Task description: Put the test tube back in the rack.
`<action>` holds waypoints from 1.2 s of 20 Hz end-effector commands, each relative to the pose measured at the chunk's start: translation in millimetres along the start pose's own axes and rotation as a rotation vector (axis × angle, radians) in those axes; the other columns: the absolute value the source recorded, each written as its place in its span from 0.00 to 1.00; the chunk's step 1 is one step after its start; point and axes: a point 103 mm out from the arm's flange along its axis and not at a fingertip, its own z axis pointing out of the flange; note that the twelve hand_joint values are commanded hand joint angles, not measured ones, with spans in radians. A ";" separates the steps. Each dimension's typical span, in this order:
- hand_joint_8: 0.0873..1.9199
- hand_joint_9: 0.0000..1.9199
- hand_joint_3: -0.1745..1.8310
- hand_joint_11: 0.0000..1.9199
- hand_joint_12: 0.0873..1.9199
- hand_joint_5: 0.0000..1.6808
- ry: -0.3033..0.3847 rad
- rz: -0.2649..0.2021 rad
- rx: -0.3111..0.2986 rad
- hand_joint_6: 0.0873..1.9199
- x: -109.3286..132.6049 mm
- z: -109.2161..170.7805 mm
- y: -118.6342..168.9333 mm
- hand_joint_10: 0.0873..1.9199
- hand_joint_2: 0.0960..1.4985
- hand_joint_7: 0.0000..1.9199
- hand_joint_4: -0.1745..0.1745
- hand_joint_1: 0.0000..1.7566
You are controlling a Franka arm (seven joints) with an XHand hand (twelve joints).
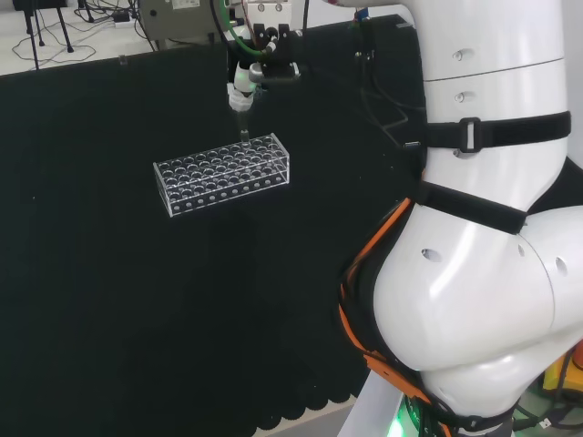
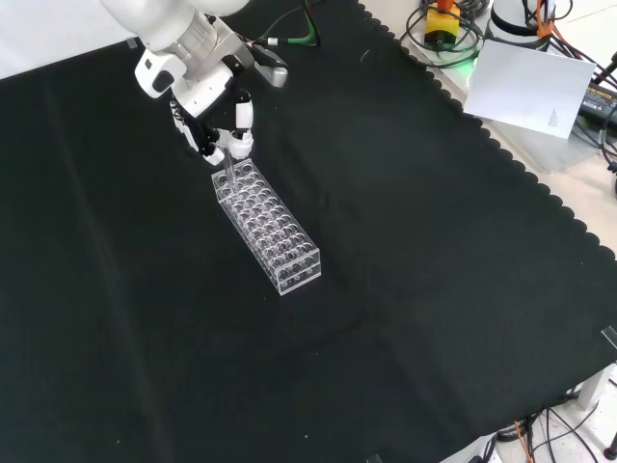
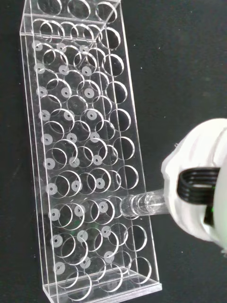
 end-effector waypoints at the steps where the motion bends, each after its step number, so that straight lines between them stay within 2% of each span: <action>1: 0.26 0.71 0.28 0.53 0.59 0.80 0.004 0.002 0.008 0.17 0.5 3.3 0.5 0.20 0.47 0.89 0.00 0.81; 24: 0.26 0.71 0.28 0.53 0.59 0.80 0.032 0.017 0.044 0.17 -1.8 22.7 8.5 0.20 0.47 0.89 0.00 0.81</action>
